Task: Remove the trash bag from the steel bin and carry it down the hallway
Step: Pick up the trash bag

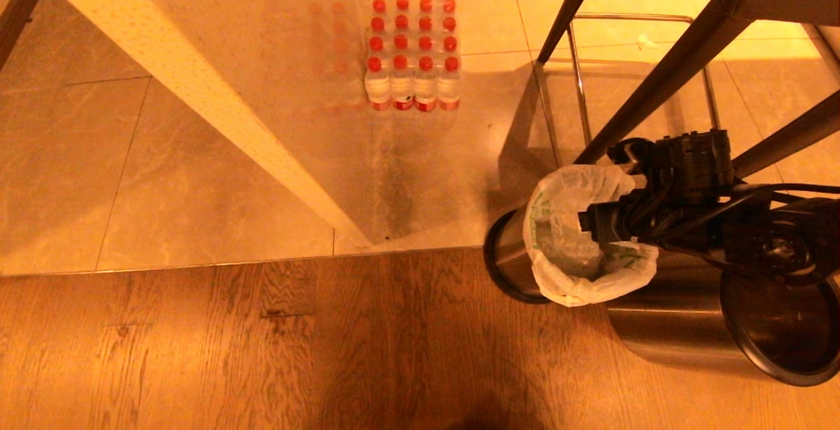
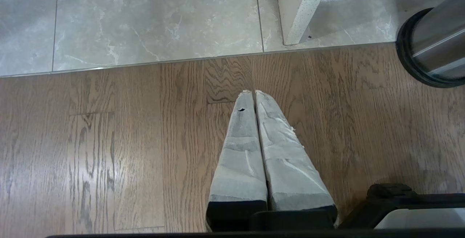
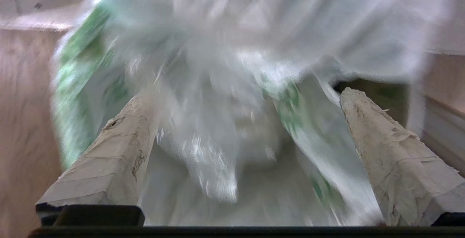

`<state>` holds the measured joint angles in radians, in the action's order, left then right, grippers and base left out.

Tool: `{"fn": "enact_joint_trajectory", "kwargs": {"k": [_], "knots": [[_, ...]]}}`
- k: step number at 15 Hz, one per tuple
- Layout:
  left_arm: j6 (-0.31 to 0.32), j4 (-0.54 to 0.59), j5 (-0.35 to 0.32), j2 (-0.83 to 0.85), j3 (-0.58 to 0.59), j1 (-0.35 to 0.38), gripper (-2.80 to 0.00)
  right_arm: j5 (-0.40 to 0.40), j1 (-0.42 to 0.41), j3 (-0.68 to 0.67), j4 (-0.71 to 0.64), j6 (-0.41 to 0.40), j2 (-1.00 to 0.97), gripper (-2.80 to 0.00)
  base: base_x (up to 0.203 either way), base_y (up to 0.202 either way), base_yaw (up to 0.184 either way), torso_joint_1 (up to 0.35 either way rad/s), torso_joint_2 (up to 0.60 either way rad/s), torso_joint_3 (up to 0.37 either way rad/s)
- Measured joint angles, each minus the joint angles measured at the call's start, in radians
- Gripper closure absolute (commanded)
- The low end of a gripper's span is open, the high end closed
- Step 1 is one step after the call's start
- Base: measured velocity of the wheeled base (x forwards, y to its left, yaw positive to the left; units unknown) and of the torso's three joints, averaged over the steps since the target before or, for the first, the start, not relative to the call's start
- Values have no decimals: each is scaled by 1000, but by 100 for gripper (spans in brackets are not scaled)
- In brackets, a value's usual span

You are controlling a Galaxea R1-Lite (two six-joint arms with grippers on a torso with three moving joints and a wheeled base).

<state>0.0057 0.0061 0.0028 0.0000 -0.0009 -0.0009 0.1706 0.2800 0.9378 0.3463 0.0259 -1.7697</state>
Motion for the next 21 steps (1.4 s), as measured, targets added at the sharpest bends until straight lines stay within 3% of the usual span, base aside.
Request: {"fn": "enact_joint_trajectory", "kwargs": {"k": [7,11,21], "knots": [[0,0,0,0,0,0,0,2,-58,-64,-44,35,101,-280,0,0,0,0,0,0],[0,0,0,0,1,0,0,0,-71,-52,-41,165,42,-280,0,0,0,0,0,0],[0,0,0,0,0,0,0,4,-71,-23,14,137,-75,-280,0,0,0,0,0,0]]}}
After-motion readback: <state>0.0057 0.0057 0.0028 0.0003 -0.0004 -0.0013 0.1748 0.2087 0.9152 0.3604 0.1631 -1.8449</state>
